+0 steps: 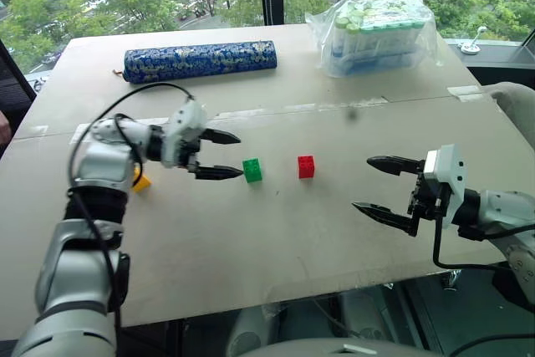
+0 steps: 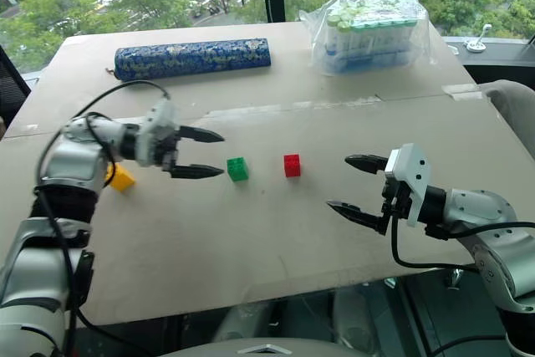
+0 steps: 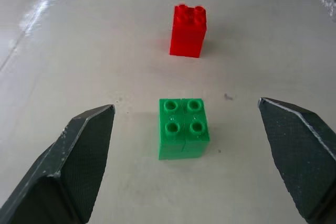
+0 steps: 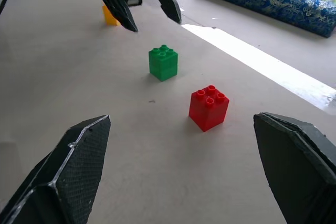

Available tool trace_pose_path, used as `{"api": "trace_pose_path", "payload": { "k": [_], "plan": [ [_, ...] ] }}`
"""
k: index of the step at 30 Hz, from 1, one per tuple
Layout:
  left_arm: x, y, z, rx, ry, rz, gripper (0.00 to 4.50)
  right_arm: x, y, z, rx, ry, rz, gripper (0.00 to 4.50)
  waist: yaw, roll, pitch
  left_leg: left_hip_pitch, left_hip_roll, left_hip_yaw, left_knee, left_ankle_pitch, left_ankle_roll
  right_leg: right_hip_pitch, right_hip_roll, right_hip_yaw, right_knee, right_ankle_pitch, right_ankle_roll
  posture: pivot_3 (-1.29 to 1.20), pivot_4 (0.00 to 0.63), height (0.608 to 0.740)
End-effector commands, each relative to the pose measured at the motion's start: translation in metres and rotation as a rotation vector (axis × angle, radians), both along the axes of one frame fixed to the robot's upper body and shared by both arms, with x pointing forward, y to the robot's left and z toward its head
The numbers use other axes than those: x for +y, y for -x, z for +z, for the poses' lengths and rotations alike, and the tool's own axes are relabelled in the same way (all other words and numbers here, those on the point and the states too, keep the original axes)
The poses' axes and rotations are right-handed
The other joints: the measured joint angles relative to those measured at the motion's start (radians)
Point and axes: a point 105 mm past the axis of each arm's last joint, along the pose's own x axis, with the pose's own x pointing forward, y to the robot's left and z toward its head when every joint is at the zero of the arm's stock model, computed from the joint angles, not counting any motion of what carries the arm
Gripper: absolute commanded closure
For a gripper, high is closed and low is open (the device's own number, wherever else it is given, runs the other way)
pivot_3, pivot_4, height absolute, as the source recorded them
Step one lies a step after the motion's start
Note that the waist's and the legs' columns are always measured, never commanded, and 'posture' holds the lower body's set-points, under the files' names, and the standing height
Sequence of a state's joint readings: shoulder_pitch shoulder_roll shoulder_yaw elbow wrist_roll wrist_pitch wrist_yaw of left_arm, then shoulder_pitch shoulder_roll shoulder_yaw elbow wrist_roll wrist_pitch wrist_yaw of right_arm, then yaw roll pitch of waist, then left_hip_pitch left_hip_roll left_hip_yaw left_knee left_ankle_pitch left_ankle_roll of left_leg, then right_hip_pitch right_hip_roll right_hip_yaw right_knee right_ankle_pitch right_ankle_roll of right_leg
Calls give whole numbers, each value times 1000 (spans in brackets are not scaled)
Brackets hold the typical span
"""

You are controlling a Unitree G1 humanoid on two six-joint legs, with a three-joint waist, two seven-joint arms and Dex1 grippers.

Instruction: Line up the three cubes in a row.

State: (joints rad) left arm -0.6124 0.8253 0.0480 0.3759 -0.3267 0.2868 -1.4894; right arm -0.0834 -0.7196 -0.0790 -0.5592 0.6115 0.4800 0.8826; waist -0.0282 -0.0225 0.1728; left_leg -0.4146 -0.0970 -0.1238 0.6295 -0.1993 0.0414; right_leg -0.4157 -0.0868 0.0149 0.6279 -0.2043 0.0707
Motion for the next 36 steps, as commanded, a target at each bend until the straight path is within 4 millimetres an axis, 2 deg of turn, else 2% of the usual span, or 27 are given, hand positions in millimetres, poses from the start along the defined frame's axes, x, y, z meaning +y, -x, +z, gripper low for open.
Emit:
{"api": "trace_pose_path", "payload": {
  "k": [1,3,5,7,8,10,14,17,29,32,33,34,36],
  "plan": [
    [32,3,28,-88,127,305,34,7,-1,8,-42,-22,53,0,-2,0,0,1,0,0,0,0,0,0,0,0,0,0,0,0,150,740],
    [67,-2,26,-174,122,603,34,10,-4,7,-40,-29,75,0,1,0,0,1,0,-1,0,0,0,0,0,-1,0,0,0,0,150,740],
    [102,3,23,-227,172,911,34,14,-5,7,-34,-37,110,0,8,0,0,2,0,-1,0,0,0,1,0,-1,0,0,0,0,150,740],
    [123,19,12,-264,184,1164,34,17,-8,7,-28,-43,136,0,16,0,0,2,0,-1,0,0,0,1,0,-1,0,0,1,0,150,740],
    [127,26,7,-268,182,1242,34,17,-8,6,-25,-43,147,0,18,-1,0,2,0,0,0,0,0,1,0,0,0,1,1,0,150,740],
    [122,35,-1,-267,203,1327,34,18,-10,6,-18,-45,167,0,31,-2,-1,1,-1,0,0,0,-1,1,0,0,0,1,1,0,150,740],
    [109,39,-11,-232,244,1424,34,20,-11,6,-15,-39,202,0,56,-3,-2,1,-2,-1,3,-3,-5,2,0,-2,0,1,1,0,150,740],
    [98,38,-17,-202,281,1458,34,20,-14,8,-20,-36,212,0,57,-3,-2,1,-2,0,3,-3,-5,2,0,-2,0,2,2,0,150,740],
    [80,26,-48,-165,302,1603,34,22,-10,13,-35,-25,209,0,46,-3,-2,1,-2,1,3,-3,-5,2,1,0,0,2,2,0,150,740],
    [80,22,-52,-184,296,1620,745,23,-9,14,-37,-25,205,0,46,-3,-2,1,-2,1,3,-3,-5,2,1,0,0,2,2,0,150,740],
    [80,22,-53,-199,296,1632,1391,24,-9,14,-38,-25,202,0,46,-3,-2,1,-2,1,3,-3,-5,2,1,0,0,2,2,0,150,740],
    [82,22,-53,-215,294,1642,1668,23,-9,15,-38,-24,196,0,46,-3,-2,1,-2,1,3,-3,-5,2,1,0,0,2,2,0,150,740],
    [83,22,-54,-237,284,1649,2625,22,-9,15,-39,-23,185,0,46,-3,-2,1,-2,1,3,-3,-5,2,1,0,0,2,2,0,150,740]
  ]
}}
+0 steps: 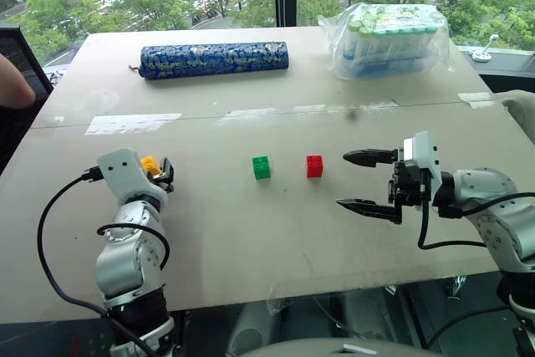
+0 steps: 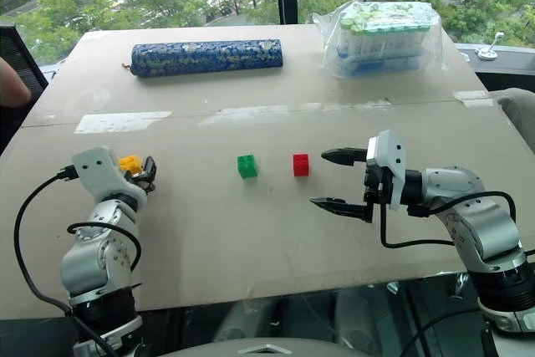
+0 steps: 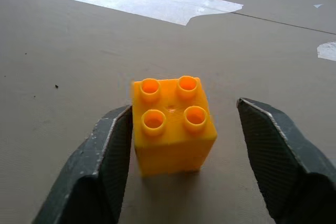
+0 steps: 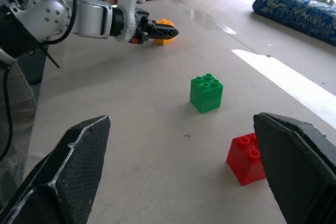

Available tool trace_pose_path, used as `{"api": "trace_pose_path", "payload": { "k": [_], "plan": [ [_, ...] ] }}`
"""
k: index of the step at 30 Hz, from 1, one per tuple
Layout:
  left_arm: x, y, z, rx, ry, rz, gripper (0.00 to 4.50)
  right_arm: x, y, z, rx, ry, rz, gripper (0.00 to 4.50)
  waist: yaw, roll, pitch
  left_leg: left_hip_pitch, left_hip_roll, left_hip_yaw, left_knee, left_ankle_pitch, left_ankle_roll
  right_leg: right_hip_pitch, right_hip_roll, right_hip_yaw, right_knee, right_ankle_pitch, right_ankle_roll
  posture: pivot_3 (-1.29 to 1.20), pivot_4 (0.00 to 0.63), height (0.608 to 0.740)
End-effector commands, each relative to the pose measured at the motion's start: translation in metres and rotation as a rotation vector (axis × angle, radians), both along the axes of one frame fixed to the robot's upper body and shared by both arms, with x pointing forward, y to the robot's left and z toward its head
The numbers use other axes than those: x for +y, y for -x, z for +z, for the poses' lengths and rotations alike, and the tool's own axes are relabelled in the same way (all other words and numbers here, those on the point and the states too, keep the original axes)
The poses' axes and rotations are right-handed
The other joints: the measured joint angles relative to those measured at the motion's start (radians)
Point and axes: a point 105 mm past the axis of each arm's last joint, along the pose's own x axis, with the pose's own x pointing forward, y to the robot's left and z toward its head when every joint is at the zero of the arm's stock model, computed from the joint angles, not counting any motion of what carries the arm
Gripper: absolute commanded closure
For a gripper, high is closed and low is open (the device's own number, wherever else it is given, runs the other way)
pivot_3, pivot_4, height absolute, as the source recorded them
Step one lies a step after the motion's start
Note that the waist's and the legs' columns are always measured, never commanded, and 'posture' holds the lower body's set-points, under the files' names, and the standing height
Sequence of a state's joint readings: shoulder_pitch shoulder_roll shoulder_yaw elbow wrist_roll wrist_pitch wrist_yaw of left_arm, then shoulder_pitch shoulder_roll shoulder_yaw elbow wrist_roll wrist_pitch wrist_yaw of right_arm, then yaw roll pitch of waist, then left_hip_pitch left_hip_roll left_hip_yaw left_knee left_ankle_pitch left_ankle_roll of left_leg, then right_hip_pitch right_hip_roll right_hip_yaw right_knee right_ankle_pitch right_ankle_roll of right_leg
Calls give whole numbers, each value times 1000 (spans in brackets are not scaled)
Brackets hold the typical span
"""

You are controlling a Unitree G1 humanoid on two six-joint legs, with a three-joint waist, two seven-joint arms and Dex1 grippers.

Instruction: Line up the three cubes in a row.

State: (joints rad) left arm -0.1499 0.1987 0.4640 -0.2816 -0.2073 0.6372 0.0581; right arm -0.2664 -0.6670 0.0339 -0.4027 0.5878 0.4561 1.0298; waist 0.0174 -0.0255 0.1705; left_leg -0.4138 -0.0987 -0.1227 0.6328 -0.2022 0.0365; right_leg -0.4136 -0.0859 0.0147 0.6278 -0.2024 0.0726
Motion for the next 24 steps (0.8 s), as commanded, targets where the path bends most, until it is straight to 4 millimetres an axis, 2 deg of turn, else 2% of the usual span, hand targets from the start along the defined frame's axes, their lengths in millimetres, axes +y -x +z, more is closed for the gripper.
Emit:
{"api": "trace_pose_path", "payload": {
  "k": [1,3,7,11,14,17,20,24],
  "plan": [
    [6,1,11,-63,-57,29,3106,0,5,12,-51,-10,-2,0,0,0,0,0,0,0,0,0,0,0,0,0,0,0,0,0,150,740],
    [0,-2,11,-82,-57,-39,3220,-1,6,12,-50,-11,-9,0,0,0,0,0,0,0,0,0,0,0,0,0,0,0,0,0,150,740],
    [-18,-8,13,-108,-91,-372,3220,1,8,11,-48,-12,-18,0,-2,0,0,0,0,0,0,0,0,0,0,0,0,0,0,0,150,740],
    [-21,0,21,-67,-72,-830,3220,1,8,11,-46,-18,-26,0,-4,0,0,0,1,0,0,0,0,-1,0,0,0,0,0,0,150,740],
    [-23,6,32,16,-225,-1215,3220,2,9,10,-47,-22,-34,0,-2,2,1,0,1,0,-1,0,0,-1,0,-1,0,-3,-4,0,150,740],
    [-25,6,34,99,-275,-1471,3220,2,10,10,-52,-27,-45,0,1,2,1,-1,1,-1,-1,0,0,-1,0,-3,-1,-3,-4,0,150,740],
    [-36,-4,31,162,-325,-1630,3220,2,13,9,-53,-29,-57,0,-2,3,1,0,-1,0,-1,0,1,-1,-1,-1,-1,-2,-4,0,150,740],
    [-49,-18,28,175,-367,-1693,3220,1,16,8,-52,-29,-72,0,-11,2,1,-2,-1,0,-1,1,6,-2,-1,1,-1,0,0,0,150,740]
  ]
}}
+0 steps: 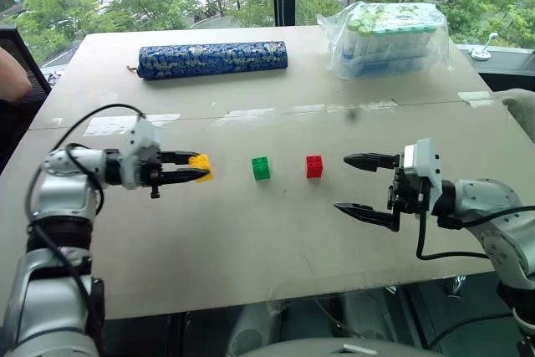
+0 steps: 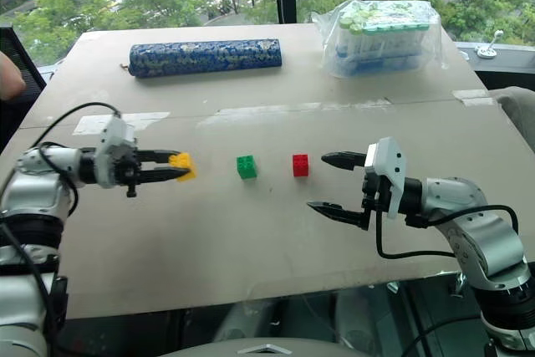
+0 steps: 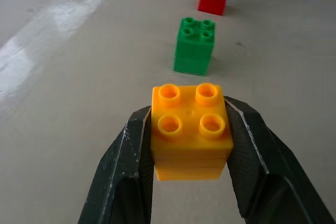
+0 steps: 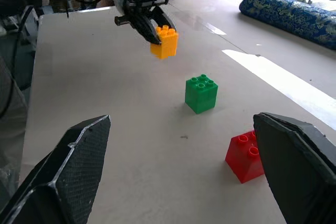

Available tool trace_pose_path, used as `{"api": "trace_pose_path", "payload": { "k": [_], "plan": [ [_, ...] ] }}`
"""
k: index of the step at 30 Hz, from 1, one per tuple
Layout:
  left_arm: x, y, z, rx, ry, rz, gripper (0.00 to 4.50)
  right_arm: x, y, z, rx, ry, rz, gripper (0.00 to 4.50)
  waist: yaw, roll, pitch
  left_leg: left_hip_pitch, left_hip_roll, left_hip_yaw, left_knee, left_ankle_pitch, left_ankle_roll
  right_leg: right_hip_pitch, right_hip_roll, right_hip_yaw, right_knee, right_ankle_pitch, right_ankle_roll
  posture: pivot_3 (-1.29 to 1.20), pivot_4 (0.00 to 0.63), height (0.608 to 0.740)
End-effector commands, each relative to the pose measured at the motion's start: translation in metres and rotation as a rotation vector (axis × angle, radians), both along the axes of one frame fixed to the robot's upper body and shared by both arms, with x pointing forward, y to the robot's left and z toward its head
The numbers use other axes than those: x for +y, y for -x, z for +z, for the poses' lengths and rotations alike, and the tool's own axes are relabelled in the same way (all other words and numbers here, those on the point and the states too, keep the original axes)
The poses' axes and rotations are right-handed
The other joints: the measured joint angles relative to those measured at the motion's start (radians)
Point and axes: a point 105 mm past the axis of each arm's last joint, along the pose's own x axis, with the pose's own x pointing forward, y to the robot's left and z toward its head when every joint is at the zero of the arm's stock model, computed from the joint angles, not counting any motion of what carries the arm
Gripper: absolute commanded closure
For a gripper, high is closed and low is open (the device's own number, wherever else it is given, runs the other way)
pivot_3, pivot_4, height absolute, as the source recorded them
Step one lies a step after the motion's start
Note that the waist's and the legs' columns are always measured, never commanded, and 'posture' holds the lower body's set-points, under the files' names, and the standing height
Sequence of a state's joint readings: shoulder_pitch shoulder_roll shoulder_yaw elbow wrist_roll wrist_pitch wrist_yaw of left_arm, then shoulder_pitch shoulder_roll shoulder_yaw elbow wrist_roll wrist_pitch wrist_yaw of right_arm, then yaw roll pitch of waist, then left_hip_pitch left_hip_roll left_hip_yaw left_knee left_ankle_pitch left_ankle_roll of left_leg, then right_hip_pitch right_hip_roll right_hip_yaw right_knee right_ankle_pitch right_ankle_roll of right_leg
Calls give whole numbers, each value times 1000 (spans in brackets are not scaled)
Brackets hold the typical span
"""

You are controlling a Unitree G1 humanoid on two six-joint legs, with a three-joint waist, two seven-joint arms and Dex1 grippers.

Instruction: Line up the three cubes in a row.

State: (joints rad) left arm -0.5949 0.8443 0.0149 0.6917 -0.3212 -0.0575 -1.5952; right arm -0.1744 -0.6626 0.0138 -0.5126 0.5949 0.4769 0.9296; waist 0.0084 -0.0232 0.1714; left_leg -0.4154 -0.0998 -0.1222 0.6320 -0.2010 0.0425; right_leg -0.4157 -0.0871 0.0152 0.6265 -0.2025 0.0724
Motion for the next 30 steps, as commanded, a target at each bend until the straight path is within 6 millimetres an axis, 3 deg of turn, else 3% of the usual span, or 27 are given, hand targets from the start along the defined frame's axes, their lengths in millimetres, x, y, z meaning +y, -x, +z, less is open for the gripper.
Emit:
{"api": "trace_pose_path", "payload": {
  "k": [1,6,29,30],
  "plan": [
    [-7,-7,0,-31,-46,-63,3220,0,7,11,-50,-13,-5,0,-4,0,0,-1,0,0,0,0,0,0,0,0,0,0,0,0,150,740],
    [-18,-22,-2,-59,-80,-94,3220,-4,13,10,-55,-7,-45,0,-3,0,0,-1,0,-1,-1,0,0,0,0,-1,0,0,0,0,150,740],
    [-11,-24,-5,-50,-126,-86,3220,-6,16,13,-48,-6,-70,0,-18,0,0,0,0,-1,1,0,1,0,1,-1,1,0,0,0,150,740],
    [-10,-24,-6,-46,-127,-85,2720,-6,16,13,-48,-5,-70,0,-18,0,0,0,0,-1,1,0,1,1,1,-1,1,0,1,0,150,740]
  ]
}}
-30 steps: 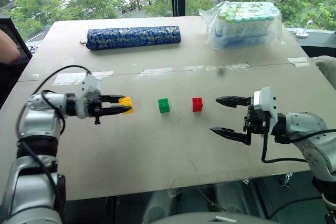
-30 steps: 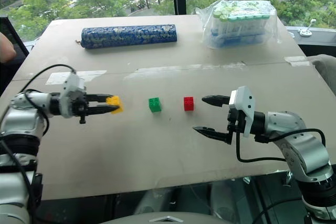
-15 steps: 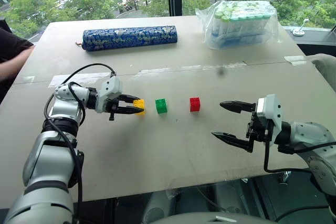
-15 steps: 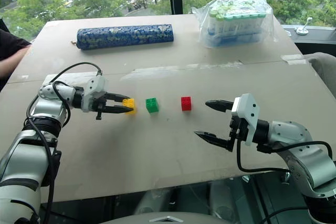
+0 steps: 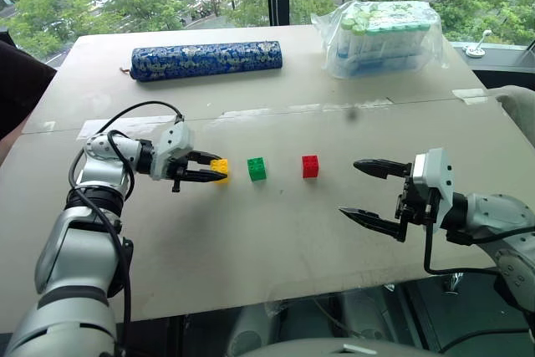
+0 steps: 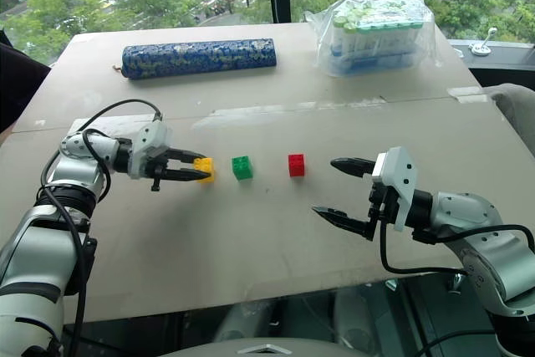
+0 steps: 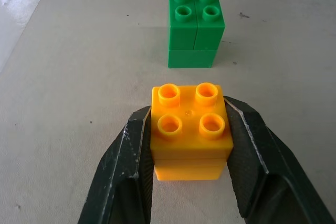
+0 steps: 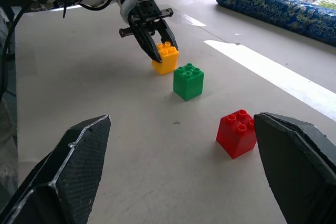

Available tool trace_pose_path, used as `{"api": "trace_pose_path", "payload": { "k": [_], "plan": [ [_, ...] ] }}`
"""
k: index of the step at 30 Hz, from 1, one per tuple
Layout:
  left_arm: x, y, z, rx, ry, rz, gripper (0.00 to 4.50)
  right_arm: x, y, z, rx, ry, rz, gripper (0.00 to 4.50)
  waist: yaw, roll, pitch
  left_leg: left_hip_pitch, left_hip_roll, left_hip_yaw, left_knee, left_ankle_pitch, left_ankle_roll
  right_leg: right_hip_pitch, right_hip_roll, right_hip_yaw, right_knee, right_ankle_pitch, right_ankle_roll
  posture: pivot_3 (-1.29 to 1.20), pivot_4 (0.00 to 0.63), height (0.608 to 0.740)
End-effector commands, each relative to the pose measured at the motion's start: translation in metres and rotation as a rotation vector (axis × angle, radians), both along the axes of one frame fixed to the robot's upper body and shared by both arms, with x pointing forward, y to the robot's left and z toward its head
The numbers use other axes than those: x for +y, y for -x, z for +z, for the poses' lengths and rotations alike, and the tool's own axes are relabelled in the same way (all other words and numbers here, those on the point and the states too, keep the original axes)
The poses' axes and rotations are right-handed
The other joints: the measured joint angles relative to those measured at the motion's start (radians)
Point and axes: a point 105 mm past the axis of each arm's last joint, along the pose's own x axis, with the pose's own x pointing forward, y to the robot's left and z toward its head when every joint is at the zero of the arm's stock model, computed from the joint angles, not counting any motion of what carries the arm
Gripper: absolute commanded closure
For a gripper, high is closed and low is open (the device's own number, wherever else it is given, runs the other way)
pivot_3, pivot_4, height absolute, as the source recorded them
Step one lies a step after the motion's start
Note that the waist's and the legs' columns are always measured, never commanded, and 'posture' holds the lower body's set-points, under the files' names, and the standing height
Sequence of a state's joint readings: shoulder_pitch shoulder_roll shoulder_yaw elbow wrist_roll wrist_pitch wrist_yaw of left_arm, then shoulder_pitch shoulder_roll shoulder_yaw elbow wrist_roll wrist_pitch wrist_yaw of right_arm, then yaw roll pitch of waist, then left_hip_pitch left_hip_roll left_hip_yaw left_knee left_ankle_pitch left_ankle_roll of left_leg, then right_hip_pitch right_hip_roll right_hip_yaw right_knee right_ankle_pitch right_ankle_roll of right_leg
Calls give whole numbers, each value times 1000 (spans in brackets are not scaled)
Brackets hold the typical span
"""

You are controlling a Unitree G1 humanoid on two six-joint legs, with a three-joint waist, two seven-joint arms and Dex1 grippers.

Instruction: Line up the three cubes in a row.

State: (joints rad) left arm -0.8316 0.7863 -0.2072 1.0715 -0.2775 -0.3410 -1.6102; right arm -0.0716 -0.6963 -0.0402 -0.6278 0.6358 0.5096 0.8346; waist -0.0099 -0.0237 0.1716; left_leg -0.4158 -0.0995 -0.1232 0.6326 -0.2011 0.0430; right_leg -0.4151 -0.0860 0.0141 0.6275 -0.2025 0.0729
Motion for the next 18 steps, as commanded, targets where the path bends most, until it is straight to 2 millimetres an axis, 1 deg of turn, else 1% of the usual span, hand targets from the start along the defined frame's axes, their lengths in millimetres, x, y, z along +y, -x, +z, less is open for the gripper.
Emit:
{"api": "trace_pose_path", "payload": {
  "k": [1,2,4,5,7,12,16,18],
  "plan": [
    [4,-1,7,-22,-14,1,2163,1,3,12,-53,-4,10,0,0,0,0,0,0,0,0,0,0,0,0,0,0,0,0,0,150,740],
    [4,-1,6,-20,-16,1,1818,0,3,12,-52,-3,10,0,0,0,0,0,0,0,0,0,0,0,0,0,0,0,0,0,150,740],
    [4,0,5,-18,-15,1,650,0,3,12,-52,-3,11,0,0,0,0,0,0,0,0,0,0,0,0,0,0,0,0,0,150,740],
    [5,1,5,-15,-10,4,344,0,3,12,-52,-2,12,0,0,0,0,0,0,0,0,0,0,0,0,0,0,0,0,0,150,740],
    [7,1,8,-20,10,17,99,0,3,12,-52,-1,14,0,0,0,0,0,0,0,0,0,0,0,0,0,0,0,0,0,150,740],
    [14,4,25,-77,71,48,99,-3,1,12,-61,7,-8,0,-2,0,0,0,0,0,0,0,0,0,0,0,0,0,0,0,150,740],
    [16,15,37,-107,122,90,99,-7,-2,10,-68,12,-57,0,-5,0,0,0,0,0,0,0,0,0,-1,2,0,0,0,0,150,740],
    [15,22,46,-137,180,186,99,-12,-5,7,-51,5,-127,0,-4,0,0,0,1,0,0,0,0,-1,0,1,0,0,0,0,150,740]
  ]
}}
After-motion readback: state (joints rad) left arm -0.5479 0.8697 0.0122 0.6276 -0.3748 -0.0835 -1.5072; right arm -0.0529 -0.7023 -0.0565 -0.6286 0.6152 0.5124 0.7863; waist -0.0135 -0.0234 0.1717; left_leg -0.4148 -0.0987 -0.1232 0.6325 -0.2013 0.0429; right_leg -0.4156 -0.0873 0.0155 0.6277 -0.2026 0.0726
